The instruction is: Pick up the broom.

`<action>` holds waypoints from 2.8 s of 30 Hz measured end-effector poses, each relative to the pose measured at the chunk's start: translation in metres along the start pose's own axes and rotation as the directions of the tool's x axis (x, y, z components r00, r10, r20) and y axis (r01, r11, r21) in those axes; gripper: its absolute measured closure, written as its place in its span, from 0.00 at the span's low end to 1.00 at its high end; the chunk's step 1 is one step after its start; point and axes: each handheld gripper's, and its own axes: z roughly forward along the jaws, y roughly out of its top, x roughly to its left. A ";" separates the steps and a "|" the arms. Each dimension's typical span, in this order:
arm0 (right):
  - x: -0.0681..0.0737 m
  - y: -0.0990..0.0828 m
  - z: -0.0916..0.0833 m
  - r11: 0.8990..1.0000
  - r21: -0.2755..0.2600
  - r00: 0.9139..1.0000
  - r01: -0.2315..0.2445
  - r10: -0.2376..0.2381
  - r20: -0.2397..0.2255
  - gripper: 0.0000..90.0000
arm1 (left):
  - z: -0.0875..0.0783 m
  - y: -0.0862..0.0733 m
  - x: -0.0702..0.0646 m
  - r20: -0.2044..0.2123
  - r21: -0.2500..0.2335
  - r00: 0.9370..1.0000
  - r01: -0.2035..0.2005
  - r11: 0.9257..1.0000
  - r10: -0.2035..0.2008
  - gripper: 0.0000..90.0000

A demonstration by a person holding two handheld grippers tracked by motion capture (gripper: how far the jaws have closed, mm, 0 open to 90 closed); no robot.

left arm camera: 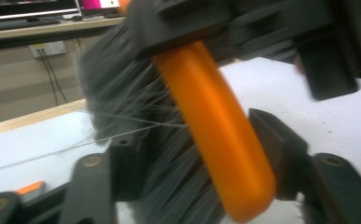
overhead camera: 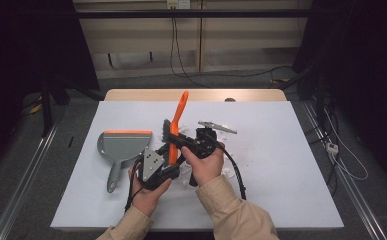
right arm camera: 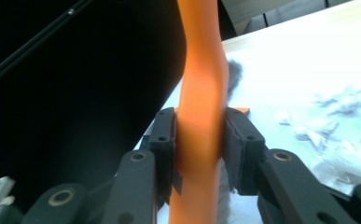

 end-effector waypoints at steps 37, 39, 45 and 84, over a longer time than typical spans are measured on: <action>-0.106 0.051 -0.111 0.965 0.155 0.925 0.210 -0.247 0.290 0.77 | -0.032 0.011 0.058 0.127 0.018 0.981 0.147 0.989 -0.148 0.06; -0.111 0.053 -0.114 0.963 0.173 0.920 0.206 -0.251 0.301 0.78 | -0.036 0.011 0.064 0.117 0.015 0.982 0.149 0.989 -0.150 0.06; -0.120 0.062 -0.126 0.957 0.211 0.900 0.197 -0.262 0.350 0.77 | -0.047 0.009 0.078 0.093 0.020 0.985 0.145 0.989 -0.146 0.05; -0.154 0.034 -0.107 0.847 0.424 0.790 0.320 -0.486 0.374 0.77 | -0.061 -0.005 0.100 0.077 0.030 0.984 0.159 0.987 -0.161 0.07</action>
